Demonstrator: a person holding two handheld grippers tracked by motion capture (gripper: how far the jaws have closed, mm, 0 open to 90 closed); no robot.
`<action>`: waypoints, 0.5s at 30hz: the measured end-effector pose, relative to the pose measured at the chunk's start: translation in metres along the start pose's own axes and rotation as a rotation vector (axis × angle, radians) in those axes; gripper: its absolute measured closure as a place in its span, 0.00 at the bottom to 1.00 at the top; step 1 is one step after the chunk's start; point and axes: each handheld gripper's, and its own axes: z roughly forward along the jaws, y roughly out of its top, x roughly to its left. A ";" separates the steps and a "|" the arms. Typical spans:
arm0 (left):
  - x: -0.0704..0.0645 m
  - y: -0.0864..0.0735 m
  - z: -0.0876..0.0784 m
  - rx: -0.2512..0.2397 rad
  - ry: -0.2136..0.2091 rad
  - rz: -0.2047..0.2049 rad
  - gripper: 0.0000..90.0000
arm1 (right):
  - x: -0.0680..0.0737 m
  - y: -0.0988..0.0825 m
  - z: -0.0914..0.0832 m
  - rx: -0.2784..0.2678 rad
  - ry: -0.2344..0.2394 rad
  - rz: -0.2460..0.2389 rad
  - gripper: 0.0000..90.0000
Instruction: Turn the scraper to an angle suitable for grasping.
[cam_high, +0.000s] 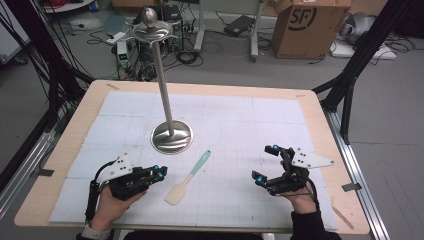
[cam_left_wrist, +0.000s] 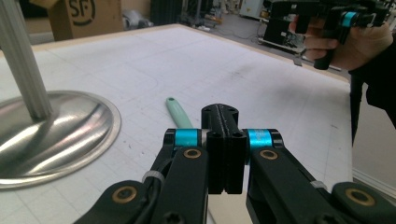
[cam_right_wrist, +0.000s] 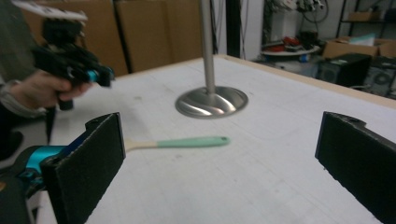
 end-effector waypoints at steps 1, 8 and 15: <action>0.000 0.000 0.001 0.004 0.006 0.001 1.00 | 0.000 0.001 -0.001 -0.014 -0.003 -0.004 0.01; -0.004 -0.003 0.017 0.086 -0.010 0.022 1.00 | -0.001 0.000 0.000 -0.010 0.002 0.010 0.01; -0.005 -0.002 0.037 0.149 -0.002 -0.031 1.00 | -0.001 -0.001 0.001 0.002 0.007 0.009 0.01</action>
